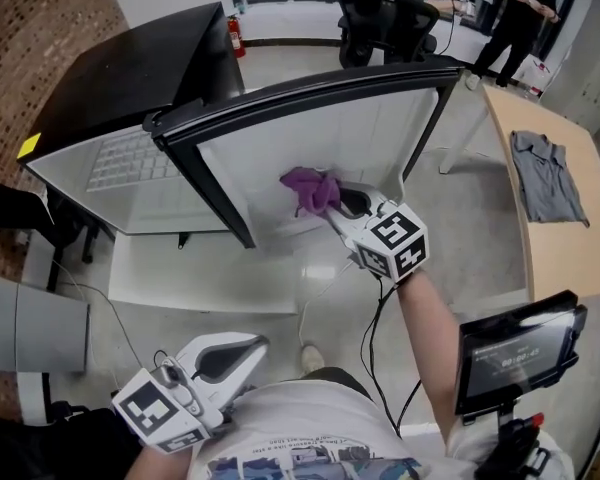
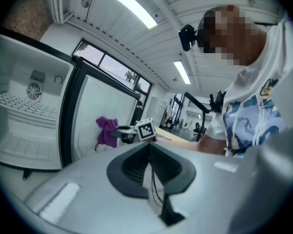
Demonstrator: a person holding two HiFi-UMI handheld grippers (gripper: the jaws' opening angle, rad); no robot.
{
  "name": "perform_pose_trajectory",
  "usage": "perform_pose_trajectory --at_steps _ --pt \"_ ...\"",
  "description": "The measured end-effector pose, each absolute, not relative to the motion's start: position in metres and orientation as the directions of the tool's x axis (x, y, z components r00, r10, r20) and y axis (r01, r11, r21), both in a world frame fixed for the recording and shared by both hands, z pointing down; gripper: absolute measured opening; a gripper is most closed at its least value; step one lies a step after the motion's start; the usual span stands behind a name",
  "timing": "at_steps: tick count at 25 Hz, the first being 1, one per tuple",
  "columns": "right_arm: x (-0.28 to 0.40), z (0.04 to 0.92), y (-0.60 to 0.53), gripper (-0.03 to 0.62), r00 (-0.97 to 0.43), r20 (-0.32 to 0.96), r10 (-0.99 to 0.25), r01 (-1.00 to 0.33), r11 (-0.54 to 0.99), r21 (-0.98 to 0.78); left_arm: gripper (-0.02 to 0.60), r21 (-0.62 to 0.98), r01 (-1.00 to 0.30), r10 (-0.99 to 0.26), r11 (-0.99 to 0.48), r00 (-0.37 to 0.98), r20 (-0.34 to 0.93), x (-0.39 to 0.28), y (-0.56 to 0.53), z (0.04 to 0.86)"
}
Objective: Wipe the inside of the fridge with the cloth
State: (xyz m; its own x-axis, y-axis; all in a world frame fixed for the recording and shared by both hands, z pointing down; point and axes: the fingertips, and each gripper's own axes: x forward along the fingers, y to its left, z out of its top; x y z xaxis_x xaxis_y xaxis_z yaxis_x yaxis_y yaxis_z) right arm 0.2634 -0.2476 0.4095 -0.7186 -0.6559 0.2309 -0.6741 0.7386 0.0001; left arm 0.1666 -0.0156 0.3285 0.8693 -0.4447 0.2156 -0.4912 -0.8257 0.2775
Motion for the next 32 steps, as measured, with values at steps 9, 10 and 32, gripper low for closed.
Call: perform_pose_trajectory --at_steps 9,10,32 --pt "0.327 0.408 -0.259 0.079 -0.628 0.237 -0.741 -0.76 0.65 0.017 0.006 0.285 -0.455 -0.409 -0.844 0.889 0.209 0.188 -0.022 0.329" --pt "0.335 0.408 -0.26 0.079 -0.615 0.238 -0.752 -0.771 0.636 0.019 0.006 0.286 -0.452 -0.406 -0.845 0.89 0.209 0.19 -0.022 0.329" --pt "0.422 0.407 -0.259 0.079 -0.426 0.215 -0.879 -0.9 0.435 -0.005 0.006 0.281 -0.423 -0.373 -0.861 0.902 0.217 0.204 -0.015 0.33"
